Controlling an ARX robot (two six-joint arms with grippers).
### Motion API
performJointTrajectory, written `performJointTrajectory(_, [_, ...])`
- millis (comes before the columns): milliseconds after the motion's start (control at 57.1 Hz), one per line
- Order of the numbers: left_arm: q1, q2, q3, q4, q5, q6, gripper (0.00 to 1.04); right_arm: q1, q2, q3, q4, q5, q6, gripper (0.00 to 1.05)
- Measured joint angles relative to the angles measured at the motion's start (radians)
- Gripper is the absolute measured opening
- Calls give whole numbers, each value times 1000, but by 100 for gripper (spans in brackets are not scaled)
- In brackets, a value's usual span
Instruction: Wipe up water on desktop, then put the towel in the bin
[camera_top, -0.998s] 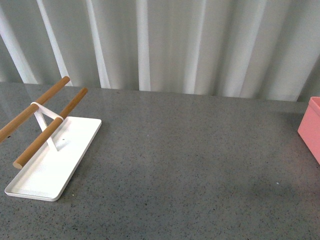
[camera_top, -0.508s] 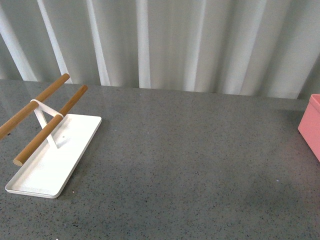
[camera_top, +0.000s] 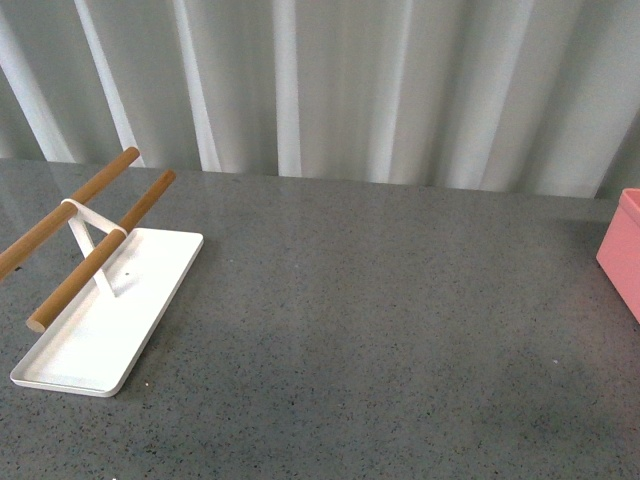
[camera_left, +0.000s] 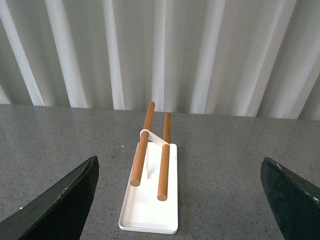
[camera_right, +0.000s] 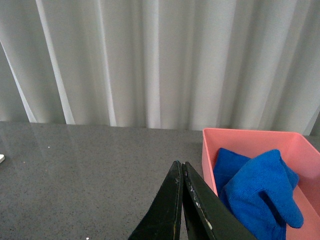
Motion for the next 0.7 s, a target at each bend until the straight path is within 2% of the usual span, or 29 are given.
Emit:
performJointTrajectory(210, [0, 0, 0, 0, 0, 0, 98, 0, 0, 0, 0, 0, 0, 3])
performJointTrajectory(245, [0, 0, 0, 0, 0, 0, 98, 0, 0, 0, 0, 0, 0, 7])
performJointTrajectory(700, [0, 0, 0, 0, 0, 0, 98, 0, 0, 0, 0, 0, 0, 87])
